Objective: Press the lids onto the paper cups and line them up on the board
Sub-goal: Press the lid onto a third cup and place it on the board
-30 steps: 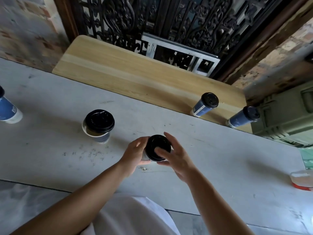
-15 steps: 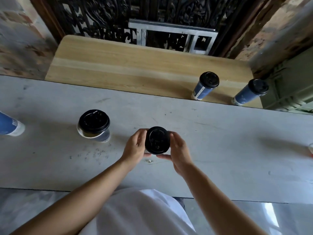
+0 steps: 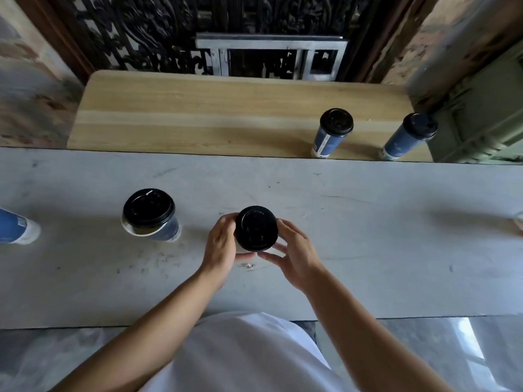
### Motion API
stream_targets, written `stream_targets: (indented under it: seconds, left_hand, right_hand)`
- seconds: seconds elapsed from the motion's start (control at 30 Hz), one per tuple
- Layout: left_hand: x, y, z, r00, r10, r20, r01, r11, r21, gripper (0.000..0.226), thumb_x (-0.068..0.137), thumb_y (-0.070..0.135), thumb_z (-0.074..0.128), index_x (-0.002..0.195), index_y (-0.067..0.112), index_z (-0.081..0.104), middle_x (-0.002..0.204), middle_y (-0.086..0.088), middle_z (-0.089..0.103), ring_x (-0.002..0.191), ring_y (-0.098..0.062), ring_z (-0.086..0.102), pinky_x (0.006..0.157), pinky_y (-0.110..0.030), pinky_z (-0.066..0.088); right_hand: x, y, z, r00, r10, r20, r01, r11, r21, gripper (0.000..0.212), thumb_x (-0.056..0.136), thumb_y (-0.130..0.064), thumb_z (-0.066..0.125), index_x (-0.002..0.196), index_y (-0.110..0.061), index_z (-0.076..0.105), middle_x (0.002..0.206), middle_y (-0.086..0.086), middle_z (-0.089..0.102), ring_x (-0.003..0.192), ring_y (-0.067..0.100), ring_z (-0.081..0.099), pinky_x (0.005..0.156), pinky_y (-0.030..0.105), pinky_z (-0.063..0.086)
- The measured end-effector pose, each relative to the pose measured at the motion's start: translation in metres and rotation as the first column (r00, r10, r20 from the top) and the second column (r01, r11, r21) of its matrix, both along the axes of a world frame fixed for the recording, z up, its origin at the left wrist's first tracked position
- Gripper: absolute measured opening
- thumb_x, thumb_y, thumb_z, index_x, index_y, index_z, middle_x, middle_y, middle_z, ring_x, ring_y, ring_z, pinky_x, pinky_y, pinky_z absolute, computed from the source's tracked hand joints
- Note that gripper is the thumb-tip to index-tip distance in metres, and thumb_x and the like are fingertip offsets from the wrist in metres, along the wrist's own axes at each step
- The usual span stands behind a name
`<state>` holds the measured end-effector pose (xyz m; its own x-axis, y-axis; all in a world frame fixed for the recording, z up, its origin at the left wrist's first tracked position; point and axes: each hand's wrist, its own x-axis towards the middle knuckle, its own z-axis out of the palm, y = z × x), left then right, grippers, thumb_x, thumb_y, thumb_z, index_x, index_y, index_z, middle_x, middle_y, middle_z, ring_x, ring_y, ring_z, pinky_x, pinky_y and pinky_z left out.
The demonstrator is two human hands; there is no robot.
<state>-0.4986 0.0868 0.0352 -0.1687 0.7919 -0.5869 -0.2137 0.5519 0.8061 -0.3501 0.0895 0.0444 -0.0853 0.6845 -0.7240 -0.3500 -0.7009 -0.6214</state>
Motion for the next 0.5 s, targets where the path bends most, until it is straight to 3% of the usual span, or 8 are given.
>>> stream_targets:
  seconds: [0.13,0.3,0.37,0.5]
  left_hand:
    - [-0.002,0.001,-0.004,0.998,-0.005,-0.069,0.000,0.998,-0.065,0.022,0.104,0.036,0.047,0.104,0.020,0.062,0.120,-0.007,0.062,0.110,-0.021,0.066,0.066,-0.045,0.064]
    - [-0.008,0.001,-0.006,0.996,-0.028,-0.090,0.014,0.989,-0.147,0.037,0.100,0.048,0.051,0.107,0.013,0.060,0.114,-0.010,0.065,0.105,-0.020,0.067,0.065,-0.044,0.064]
    - [-0.010,0.000,-0.007,0.992,-0.063,-0.114,0.046,0.988,-0.150,0.041,0.098,0.052,0.053,0.106,0.012,0.060,0.114,-0.011,0.065,0.108,-0.022,0.066,0.062,-0.041,0.064]
    - [-0.009,-0.002,-0.004,0.981,-0.107,-0.161,0.090,0.990,-0.109,0.043,0.098,0.054,0.051,0.105,0.012,0.059,0.109,-0.004,0.061,0.102,-0.015,0.064,0.061,-0.040,0.064]
  right_hand:
    - [0.002,-0.006,-0.005,0.997,-0.058,0.041,0.056,0.998,0.037,0.025,0.101,-0.023,0.060,0.120,-0.012,0.071,0.132,0.014,0.066,0.111,0.029,0.059,0.074,0.029,0.058]
    - [0.000,-0.009,-0.008,0.993,-0.018,0.120,0.005,0.994,0.112,0.025,0.103,-0.025,0.054,0.113,-0.016,0.075,0.116,0.004,0.074,0.112,0.026,0.064,0.083,0.031,0.052]
    - [-0.001,-0.011,-0.006,0.996,-0.006,0.094,-0.007,0.991,0.134,0.026,0.105,-0.024,0.051,0.111,-0.016,0.075,0.108,0.000,0.077,0.103,0.019,0.067,0.086,0.029,0.051]
    - [-0.001,-0.015,-0.008,0.993,0.027,0.114,-0.047,0.982,0.182,0.028,0.106,-0.029,0.048,0.107,-0.021,0.075,0.099,-0.005,0.078,0.097,0.009,0.070,0.081,0.026,0.053]
